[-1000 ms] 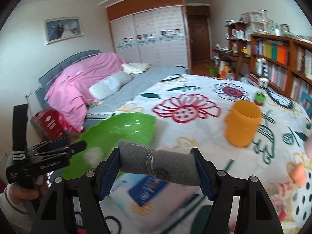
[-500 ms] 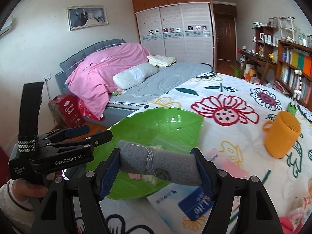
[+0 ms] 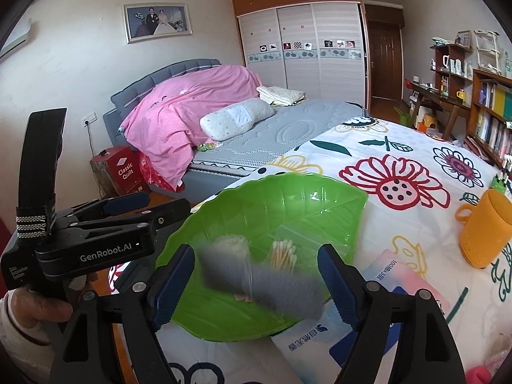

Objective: Organize soft objects
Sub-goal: 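Carry the grey rolled cloth into the green plate and open the right gripper, then move both grippers back over the table toward the pink foam tube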

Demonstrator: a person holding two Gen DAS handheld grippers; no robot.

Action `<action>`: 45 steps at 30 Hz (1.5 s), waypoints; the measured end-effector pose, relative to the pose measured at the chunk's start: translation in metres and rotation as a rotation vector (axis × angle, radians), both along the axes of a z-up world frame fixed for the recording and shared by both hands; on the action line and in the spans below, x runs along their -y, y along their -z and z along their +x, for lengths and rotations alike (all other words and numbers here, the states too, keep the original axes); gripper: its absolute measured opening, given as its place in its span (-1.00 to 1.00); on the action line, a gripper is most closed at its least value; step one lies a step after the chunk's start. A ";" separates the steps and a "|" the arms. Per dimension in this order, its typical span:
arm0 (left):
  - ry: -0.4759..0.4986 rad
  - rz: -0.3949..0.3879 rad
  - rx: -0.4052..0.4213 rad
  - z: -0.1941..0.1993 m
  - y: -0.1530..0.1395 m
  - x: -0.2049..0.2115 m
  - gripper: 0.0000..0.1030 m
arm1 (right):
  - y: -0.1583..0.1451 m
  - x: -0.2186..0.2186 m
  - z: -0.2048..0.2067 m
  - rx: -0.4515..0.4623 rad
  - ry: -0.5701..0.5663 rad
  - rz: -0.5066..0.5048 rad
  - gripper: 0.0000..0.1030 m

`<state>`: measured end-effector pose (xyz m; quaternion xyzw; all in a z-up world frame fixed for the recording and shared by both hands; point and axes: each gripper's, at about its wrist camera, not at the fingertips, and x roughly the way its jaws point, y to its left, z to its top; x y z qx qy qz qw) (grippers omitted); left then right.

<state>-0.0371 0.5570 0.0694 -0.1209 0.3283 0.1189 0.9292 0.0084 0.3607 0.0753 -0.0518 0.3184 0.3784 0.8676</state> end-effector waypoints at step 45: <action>0.119 0.099 -0.035 0.008 0.000 0.070 0.51 | 0.013 0.099 -0.002 -0.051 0.253 0.057 0.61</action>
